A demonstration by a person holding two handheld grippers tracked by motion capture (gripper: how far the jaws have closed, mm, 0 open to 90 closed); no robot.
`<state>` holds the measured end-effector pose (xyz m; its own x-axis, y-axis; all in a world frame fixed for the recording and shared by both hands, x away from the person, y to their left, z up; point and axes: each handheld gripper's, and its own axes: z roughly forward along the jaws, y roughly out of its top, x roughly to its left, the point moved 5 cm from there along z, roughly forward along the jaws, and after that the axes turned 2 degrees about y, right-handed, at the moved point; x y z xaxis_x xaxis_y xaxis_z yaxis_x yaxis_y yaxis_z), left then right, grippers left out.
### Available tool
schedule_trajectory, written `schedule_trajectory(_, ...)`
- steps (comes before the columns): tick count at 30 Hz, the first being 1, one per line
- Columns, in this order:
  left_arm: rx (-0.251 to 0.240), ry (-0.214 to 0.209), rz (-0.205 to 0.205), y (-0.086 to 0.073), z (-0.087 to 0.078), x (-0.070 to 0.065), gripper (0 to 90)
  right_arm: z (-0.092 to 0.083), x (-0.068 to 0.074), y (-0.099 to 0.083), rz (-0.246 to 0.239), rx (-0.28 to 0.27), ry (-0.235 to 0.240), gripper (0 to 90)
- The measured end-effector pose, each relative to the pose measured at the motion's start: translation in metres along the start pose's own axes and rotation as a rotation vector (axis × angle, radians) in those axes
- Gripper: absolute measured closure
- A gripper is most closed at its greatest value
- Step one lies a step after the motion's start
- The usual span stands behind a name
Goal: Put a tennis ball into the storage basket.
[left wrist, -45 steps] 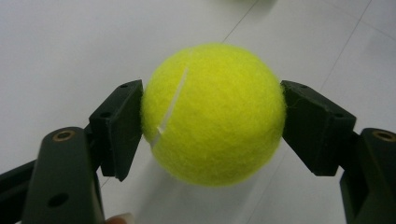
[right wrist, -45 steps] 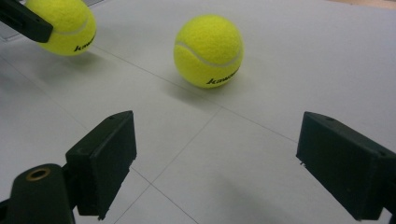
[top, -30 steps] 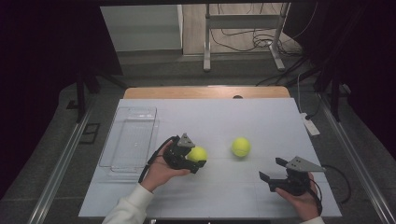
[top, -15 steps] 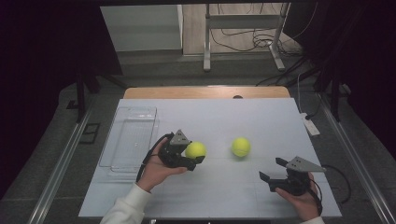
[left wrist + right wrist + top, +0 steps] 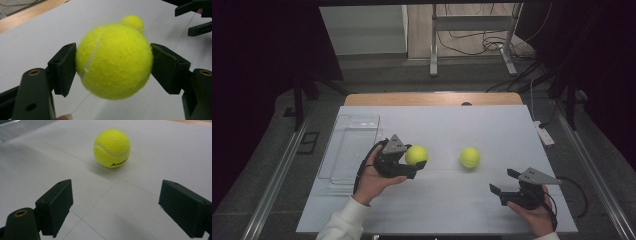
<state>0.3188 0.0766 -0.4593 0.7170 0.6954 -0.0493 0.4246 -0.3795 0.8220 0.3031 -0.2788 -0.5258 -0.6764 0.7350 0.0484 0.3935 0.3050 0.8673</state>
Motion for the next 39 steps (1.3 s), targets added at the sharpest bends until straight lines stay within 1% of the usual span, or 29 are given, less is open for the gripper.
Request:
schedule_trajectory(2, -0.014, 0.007, -0.011, 0.001, -0.005, 0.003, 26.5, 0.0, 0.0, 0.0, 0.0, 0.002, -0.003, 12.3)
schedule_trajectory(5, -0.024, 0.014, -0.015, 0.002, -0.009, 0.006, 26.5, 0.0, -0.001, 0.0, 0.003, 0.002, -0.004, 12.3)
schedule_trajectory(7, -0.039, 0.023, -0.023, 0.003, -0.015, 0.01, 26.5, 0.0, -0.001, 0.0, 0.001, 0.002, -0.004, 12.3)
schedule_trajectory(15, -0.067, 0.041, -0.045, 0.004, -0.025, 0.017, 26.5, 0.0, 0.0, 0.0, 0.001, 0.001, -0.002, 12.4)
schedule_trajectory(23, -0.082, 0.064, -0.067, 0.005, -0.029, 0.024, 26.5, 0.001, 0.0, 0.0, -0.001, 0.002, -0.001, 12.4)
schedule_trajectory(29, -0.096, 0.074, -0.07, 0.005, -0.034, 0.028, 26.5, 0.0, -0.001, -0.001, 0.002, 0.004, -0.004, 12.5)
schedule_trajectory(39, -0.12, 0.101, -0.089, 0.006, -0.043, 0.036, 26.5, 0.001, 0.0, -0.001, 0.001, 0.004, -0.005, 12.5)
